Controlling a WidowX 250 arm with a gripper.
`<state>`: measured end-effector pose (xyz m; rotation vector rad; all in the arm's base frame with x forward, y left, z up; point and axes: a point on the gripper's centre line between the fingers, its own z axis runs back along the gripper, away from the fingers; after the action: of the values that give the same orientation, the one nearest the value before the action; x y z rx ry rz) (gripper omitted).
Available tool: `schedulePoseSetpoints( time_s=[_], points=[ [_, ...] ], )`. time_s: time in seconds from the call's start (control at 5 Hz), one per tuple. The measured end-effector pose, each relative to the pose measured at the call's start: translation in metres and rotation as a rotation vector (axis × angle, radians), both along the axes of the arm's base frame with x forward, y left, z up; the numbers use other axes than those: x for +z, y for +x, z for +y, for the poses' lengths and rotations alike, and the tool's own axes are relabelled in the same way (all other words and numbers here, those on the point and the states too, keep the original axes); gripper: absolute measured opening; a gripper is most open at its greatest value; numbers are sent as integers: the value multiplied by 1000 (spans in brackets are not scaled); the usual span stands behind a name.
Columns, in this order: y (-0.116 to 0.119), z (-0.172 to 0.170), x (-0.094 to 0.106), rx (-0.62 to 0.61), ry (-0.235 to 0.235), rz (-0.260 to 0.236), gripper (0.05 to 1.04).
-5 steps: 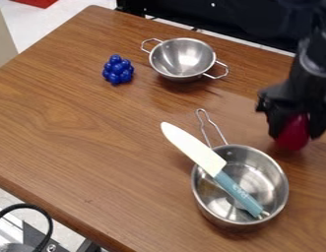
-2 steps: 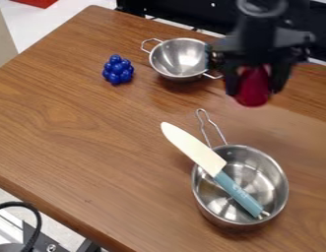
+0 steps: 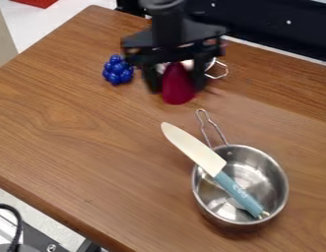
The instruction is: Move the red object to the middle of the table
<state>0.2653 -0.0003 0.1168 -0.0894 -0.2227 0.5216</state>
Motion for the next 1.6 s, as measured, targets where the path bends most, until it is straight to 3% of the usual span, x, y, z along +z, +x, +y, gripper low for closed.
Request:
schedulePoseSetpoints(
  time_s=[0.4, 0.6, 0.8, 1.0, 1.2, 1.4, 1.6],
  points=[
    [-35, 72, -28, -28, 50, 18, 719],
    [-44, 86, -44, -60, 85, -4, 719],
    [-43, 96, -57, -72, 123, 21, 719],
    [-49, 102, -71, -96, 141, 115, 719],
    [-47, 103, -71, -107, 154, 108, 785],
    [-50, 101, -71, -95, 139, 131, 941],
    [-50, 100, -71, -109, 134, 125, 994]
  ],
)
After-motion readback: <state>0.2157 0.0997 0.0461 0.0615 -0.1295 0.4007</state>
